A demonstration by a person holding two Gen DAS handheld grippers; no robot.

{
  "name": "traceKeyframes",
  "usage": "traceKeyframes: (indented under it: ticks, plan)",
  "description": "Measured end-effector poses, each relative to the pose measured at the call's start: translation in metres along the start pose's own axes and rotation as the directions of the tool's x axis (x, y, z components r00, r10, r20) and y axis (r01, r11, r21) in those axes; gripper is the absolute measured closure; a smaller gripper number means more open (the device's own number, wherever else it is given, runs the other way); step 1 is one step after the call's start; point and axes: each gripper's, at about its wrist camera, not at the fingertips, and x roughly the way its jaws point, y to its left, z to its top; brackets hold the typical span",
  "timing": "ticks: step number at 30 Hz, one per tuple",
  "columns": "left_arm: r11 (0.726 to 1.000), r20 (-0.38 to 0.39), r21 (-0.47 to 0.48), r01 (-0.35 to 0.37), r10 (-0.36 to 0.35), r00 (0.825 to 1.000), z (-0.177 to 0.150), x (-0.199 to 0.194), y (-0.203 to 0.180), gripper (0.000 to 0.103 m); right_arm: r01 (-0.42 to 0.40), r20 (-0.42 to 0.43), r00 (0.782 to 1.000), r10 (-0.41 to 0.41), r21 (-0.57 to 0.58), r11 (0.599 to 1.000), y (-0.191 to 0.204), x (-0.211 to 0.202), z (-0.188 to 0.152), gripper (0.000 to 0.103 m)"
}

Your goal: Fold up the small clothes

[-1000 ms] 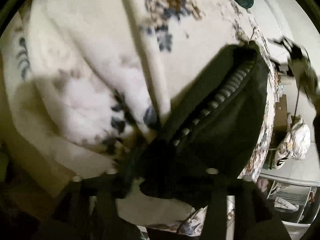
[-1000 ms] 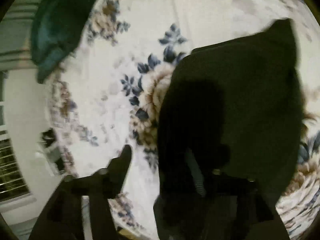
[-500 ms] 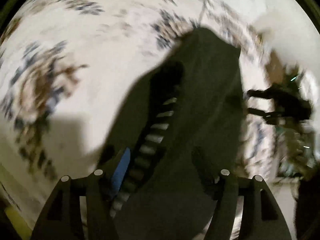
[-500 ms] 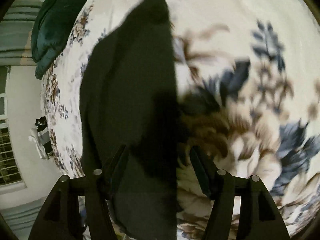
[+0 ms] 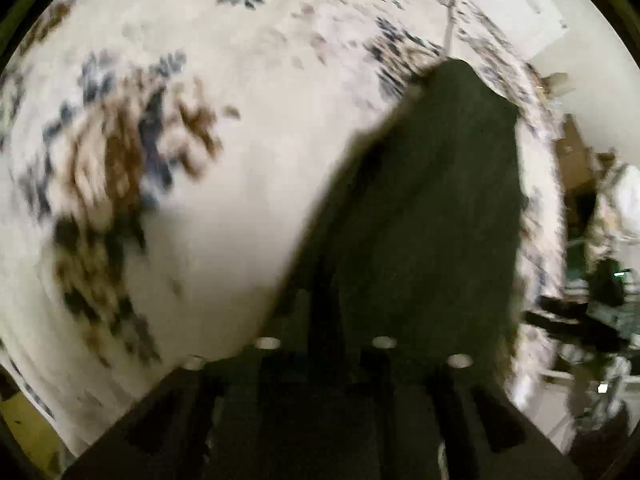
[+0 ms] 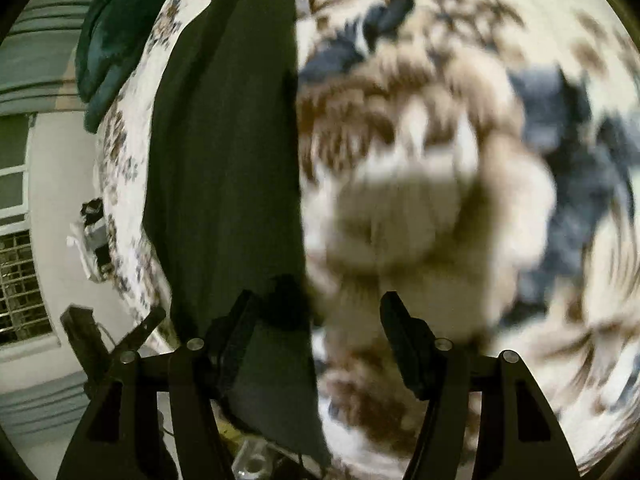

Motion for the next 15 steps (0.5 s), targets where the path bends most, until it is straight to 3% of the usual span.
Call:
traceKeyframes:
  ticks: [1,2,7,9,11,12,15]
  plan:
    - [1.0,-0.015,-0.001,-0.001,0.001,1.0,-0.008,-0.001,-0.004,0.054,-0.008,-0.014,1.0,0.008,0.004,1.0,-0.001,0.002,-0.014,0.037]
    - [1.0,-0.032,0.006,0.004,-0.004,0.999,-0.021,-0.002,-0.005,0.045,-0.021,-0.033,0.999,0.021,0.018,1.0,-0.002,0.006,-0.033,0.037]
    - [0.999,-0.173,0.046,-0.027,0.035,0.984,-0.076,0.018,0.005,0.045,-0.045,-0.148,0.987,0.057,0.083,0.996,-0.001,0.045,-0.119,0.037]
    - [0.991,-0.202,0.114,-0.073,0.095,0.975,-0.091,0.027,0.005,0.051,-0.033,-0.197,0.979,0.059,0.13,0.991,-0.003,0.068,-0.154,0.037]
    - [0.982,-0.188,0.168,-0.084,0.116,0.975,-0.103,0.026,0.007,0.099,-0.001,-0.22,0.975,0.041,0.177,0.984,-0.004,0.09,-0.185,0.037]
    - [0.979,-0.187,0.179,-0.093,0.127,0.974,-0.104,0.025,0.009,0.099,0.009,-0.223,0.974,0.033,0.188,0.982,-0.004,0.097,-0.196,0.037]
    - [0.988,-0.148,0.149,-0.047,0.069,0.987,-0.1,0.005,0.023,0.1,0.035,-0.2,0.98,0.014,0.24,0.97,-0.005,0.114,-0.226,0.041]
